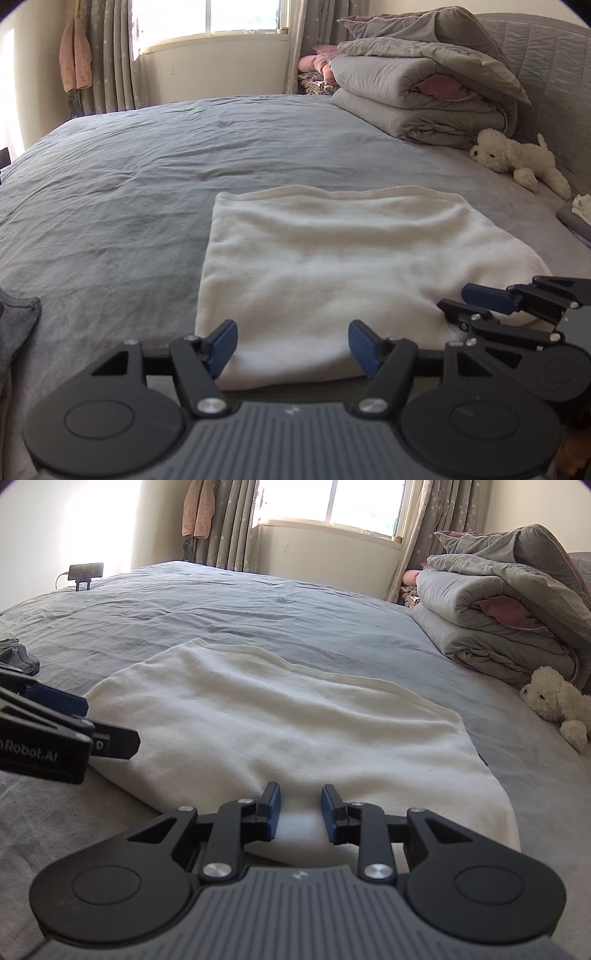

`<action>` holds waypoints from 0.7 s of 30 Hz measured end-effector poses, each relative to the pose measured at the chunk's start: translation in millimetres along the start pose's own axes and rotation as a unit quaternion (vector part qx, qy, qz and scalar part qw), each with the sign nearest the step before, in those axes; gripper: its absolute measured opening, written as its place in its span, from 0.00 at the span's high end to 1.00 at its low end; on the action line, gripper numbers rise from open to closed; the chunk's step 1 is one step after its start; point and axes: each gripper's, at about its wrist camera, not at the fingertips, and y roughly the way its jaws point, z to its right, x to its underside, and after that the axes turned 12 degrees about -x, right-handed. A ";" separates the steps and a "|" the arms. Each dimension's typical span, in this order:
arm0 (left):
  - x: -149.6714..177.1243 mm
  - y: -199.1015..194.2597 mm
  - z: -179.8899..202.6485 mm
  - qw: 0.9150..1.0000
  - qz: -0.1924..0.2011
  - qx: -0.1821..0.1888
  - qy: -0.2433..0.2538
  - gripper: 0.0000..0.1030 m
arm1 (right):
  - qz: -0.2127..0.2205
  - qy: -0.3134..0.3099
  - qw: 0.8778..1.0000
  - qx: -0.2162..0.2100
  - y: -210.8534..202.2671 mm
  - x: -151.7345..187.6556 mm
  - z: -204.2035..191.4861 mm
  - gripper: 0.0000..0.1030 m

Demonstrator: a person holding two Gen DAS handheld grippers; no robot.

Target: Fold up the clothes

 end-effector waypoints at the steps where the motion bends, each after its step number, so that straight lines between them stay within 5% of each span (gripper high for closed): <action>1: 3.4 4.9 1.6 1.000 0.001 -0.003 0.000 0.30 | 0.000 -0.001 1.000 0.000 0.1 0.0 -0.2 0.70; 21: -2.6 6.2 2.2 0.999 -0.034 -0.009 -0.010 0.26 | -0.018 0.002 0.999 -0.026 0.8 -10.2 9.2 0.70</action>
